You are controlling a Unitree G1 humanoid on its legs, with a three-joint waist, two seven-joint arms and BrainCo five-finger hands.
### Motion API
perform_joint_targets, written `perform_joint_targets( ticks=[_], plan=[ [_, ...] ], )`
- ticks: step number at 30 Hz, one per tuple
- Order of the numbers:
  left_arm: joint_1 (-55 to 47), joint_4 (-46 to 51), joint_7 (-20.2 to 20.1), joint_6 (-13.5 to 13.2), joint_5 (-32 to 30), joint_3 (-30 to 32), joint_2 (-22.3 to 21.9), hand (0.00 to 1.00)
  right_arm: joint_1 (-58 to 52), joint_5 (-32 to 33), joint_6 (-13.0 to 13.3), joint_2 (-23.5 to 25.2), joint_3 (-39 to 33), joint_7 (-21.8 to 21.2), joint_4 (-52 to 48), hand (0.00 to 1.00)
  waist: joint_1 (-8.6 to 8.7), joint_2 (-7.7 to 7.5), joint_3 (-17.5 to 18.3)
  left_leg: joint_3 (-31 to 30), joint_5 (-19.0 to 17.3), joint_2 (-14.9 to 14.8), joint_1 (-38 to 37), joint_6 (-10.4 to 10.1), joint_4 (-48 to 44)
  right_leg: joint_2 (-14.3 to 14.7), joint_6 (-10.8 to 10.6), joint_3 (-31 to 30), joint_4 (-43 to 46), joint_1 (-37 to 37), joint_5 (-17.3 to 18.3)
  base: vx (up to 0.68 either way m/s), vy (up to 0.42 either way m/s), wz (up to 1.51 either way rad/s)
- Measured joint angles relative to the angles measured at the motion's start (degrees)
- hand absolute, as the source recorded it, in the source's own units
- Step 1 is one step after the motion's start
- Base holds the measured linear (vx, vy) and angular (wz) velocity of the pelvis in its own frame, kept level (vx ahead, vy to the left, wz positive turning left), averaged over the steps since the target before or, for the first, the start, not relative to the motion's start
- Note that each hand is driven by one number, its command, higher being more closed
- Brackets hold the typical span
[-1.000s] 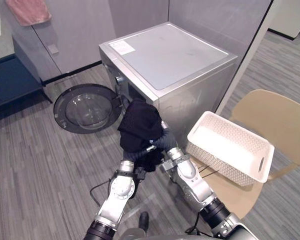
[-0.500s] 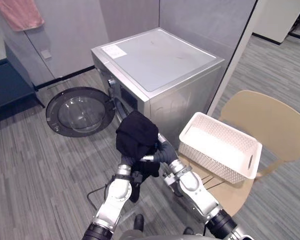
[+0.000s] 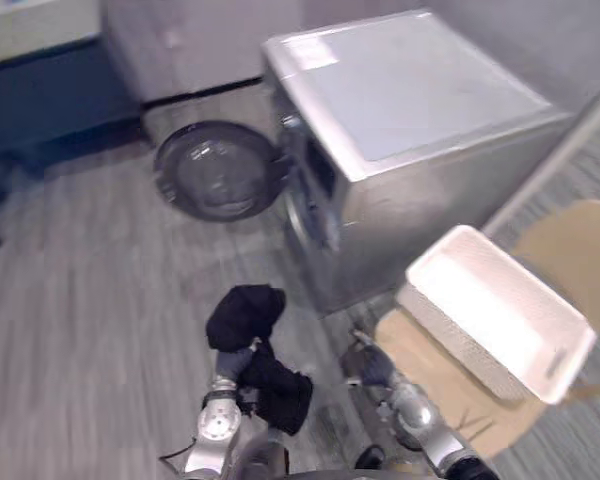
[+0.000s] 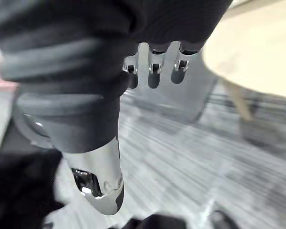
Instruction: Pick up the laundry basket with both hands and put the clothes into the washing machine.
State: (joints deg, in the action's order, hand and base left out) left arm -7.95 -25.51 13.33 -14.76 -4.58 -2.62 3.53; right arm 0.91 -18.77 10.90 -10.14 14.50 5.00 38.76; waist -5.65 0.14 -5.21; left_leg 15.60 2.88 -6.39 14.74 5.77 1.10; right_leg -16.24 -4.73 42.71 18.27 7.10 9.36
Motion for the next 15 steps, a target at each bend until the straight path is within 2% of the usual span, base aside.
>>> perform_joint_targets(
  ticks=[2,3,4,5,6,7,8,9,10,11,12,13,14,15],
  plan=[
    [-0.2,-0.2,0.4,0.3,0.0,0.3,0.1,1.0,0.7,0.3,-0.4,0.1,-1.0,0.5,2.1,0.0,0.07,0.22,0.0,5.3,0.5,-1.0,0.5,-0.2,-1.0,-0.8,-0.2,1.5,0.5,-0.8,0.0,0.14,0.091,1.05],
    [-0.1,-1.7,0.4,0.4,-0.1,0.2,0.1,1.0,1.3,0.6,-0.5,0.4,-2.3,0.9,4.4,0.0,0.52,0.43,-0.3,6.3,4.8,-1.4,0.3,-3.2,-3.0,-0.6,-1.5,3.4,0.0,-3.3,0.0,0.22,0.073,1.12],
    [0.1,-3.4,0.0,0.5,-0.2,-0.3,0.2,1.0,1.7,1.4,-0.7,1.5,-3.9,1.4,6.2,0.0,0.51,0.05,-0.5,4.6,4.1,-0.3,0.1,-5.8,-3.7,-0.7,-2.8,5.0,-2.1,-6.0,-0.9,0.23,0.085,1.13],
    [0.3,-3.8,-0.4,0.5,-0.2,-0.4,0.3,1.0,2.0,1.6,-0.7,2.1,-4.8,1.5,7.0,0.0,0.48,-0.49,-0.7,4.0,3.7,0.5,0.0,-6.0,-3.9,-1.0,-3.4,5.6,-3.0,-7.2,-1.2,0.21,0.113,0.96],
    [0.5,-4.4,-0.9,0.7,-0.2,-0.7,0.5,1.0,2.8,2.6,-1.1,3.2,-6.8,2.0,8.4,0.0,0.35,-1.95,-1.6,2.9,1.1,2.3,0.2,-5.1,-6.2,-2.9,-4.3,6.5,-2.9,-9.1,-1.5,0.21,0.192,0.71],
    [0.2,-4.5,-1.0,0.9,-0.3,-1.3,0.7,1.0,3.4,2.9,-1.3,3.6,-7.6,2.4,9.3,0.0,0.21,-2.44,-1.8,2.3,-0.7,3.2,0.7,-4.5,-8.4,-4.7,-4.5,6.7,-0.8,-9.4,-1.6,0.26,0.263,0.81],
    [-1.0,-4.5,-1.6,1.2,-0.8,-2.5,1.0,1.0,3.7,3.6,-1.8,4.2,-8.7,2.6,9.9,0.0,0.43,-2.78,-2.0,0.8,-3.9,5.0,0.5,-3.6,-11.8,-9.5,-4.3,5.7,6.8,-9.4,-2.0,0.23,0.267,0.61],
    [-1.3,-4.5,-2.1,1.3,-0.9,-2.8,1.2,1.0,3.7,3.9,-2.0,4.3,-9.2,2.5,9.8,0.0,0.63,-2.83,-2.0,-0.1,-5.1,5.7,0.2,-3.2,-12.9,-11.5,-3.6,4.9,10.5,-9.2,-2.5,0.25,0.269,0.84],
    [-1.7,-4.5,-2.4,1.3,-1.1,-3.3,1.3,1.0,3.2,4.6,-2.6,4.1,-9.5,2.5,10.0,0.0,1.24,-2.57,-2.2,-2.2,-7.9,7.1,-0.9,-2.3,-15.1,-15.0,3.4,-0.4,19.7,-6.8,-6.1,0.22,0.219,0.8],
    [-1.9,-4.4,-2.4,1.3,-1.3,-3.6,1.7,1.0,2.9,4.8,-2.6,4.2,-9.4,2.5,10.0,0.0,1.75,-1.81,-2.6,-4.2,-9.7,7.3,-2.0,-1.6,-16.3,-14.2,6.4,-8.7,25.7,-3.6,-5.1,0.34,0.267,1.05],
    [-1.6,-4.4,-2.2,1.4,-1.4,-3.9,2.5,1.0,2.2,5.3,-2.4,4.7,-9.4,2.5,9.9,0.0,2.5,-1.42,-3.1,-7.0,-11.1,7.3,-3.9,-0.8,-16.4,-8.4,4.3,-19.8,31.4,1.5,0.2,0.28,0.19,0.96],
    [-1.6,-4.4,-2.1,1.4,-1.4,-3.9,3.2,1.0,2.1,5.7,-2.4,4.9,-9.4,2.4,9.9,0.0,3.27,-1.15,-3.3,-8.3,-11.4,7.6,-5.3,-0.6,-15.8,-5.5,3.6,-23.2,32.9,3.8,2.5,0.43,0.211,1.11],
    [-1.6,-4.4,-2.1,1.5,-1.6,-4.0,3.8,1.0,1.4,6.5,-2.4,5.1,-9.4,2.4,9.8,0.0,4.34,-1.67,-3.6,-10.2,-11.9,8.5,-8.1,-0.3,-14.6,-2.1,3.1,-26.1,33.4,7.3,5.0,0.34,0.115,0.85],
    [-1.7,-4.4,-2.0,1.5,-1.6,-4.0,3.8,1.0,1.2,6.7,-2.4,5.1,-9.4,2.4,9.8,0.0,4.71,-1.84,-3.9,-10.9,-12.0,8.9,-9.2,-0.5,-14.2,-1.1,2.9,-26.5,32.9,8.7,5.6,0.34,0.104,0.81]
  ],
)
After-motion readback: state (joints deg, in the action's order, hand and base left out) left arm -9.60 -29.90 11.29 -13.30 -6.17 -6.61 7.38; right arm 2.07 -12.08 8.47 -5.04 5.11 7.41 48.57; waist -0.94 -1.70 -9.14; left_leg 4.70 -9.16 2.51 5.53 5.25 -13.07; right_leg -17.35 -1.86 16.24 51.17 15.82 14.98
